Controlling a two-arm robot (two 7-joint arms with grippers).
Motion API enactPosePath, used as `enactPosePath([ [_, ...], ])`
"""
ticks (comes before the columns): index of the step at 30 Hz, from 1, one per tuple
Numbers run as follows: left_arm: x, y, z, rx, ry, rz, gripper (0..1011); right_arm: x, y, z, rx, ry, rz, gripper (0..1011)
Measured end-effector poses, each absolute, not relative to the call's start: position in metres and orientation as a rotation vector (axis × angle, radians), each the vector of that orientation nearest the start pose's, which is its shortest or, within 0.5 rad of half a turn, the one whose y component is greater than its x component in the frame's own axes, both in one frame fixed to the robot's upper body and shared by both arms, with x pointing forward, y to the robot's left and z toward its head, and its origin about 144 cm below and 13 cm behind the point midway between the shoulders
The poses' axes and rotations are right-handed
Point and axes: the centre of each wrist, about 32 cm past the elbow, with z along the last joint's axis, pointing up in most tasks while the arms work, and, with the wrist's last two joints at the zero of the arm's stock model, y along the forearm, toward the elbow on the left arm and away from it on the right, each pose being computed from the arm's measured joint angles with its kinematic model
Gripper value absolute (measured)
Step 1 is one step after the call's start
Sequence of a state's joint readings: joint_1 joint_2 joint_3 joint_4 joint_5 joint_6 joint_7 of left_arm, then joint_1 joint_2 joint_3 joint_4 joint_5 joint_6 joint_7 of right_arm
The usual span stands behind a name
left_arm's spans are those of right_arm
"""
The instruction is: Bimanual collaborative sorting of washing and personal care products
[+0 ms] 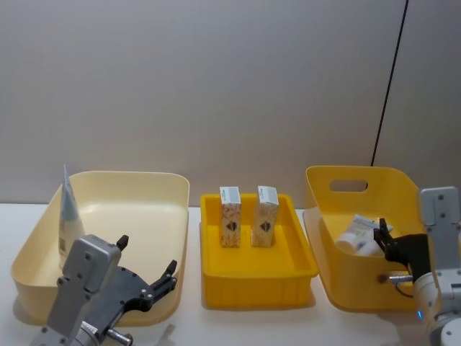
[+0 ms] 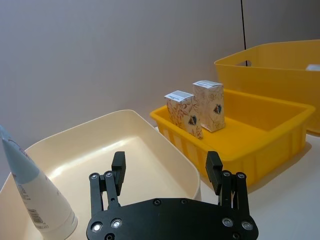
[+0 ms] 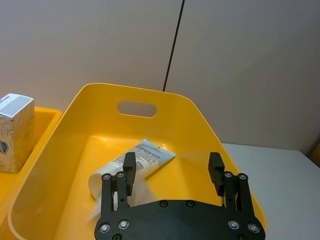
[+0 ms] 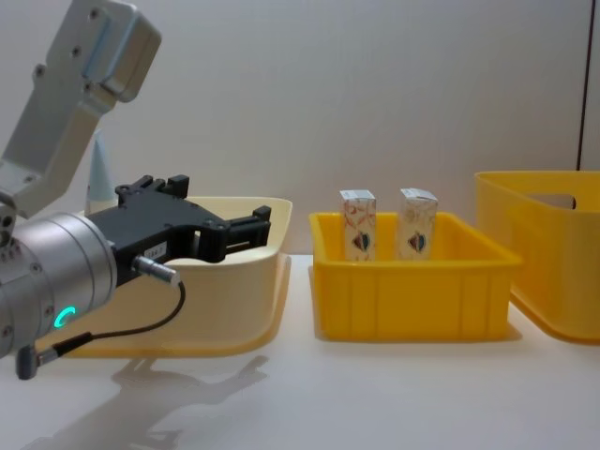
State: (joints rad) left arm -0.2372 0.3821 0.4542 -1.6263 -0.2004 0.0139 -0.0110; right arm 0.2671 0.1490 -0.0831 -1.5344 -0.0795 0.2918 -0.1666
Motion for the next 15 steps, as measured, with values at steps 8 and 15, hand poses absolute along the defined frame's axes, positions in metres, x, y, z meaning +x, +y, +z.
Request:
enactPosePath([
  [8, 0.4920, 0.1984, 1.2044, 0.061, -0.268, 1.124, 1000, 0.5290, -0.2468, 1.2240, -0.233, -0.165, -1.712, 1001],
  [15, 0.4920, 0.1984, 1.2044, 0.061, -0.268, 1.124, 1000, 0.5266, -0.2481, 1.2237, -0.181, -0.188, -1.701, 1001],
])
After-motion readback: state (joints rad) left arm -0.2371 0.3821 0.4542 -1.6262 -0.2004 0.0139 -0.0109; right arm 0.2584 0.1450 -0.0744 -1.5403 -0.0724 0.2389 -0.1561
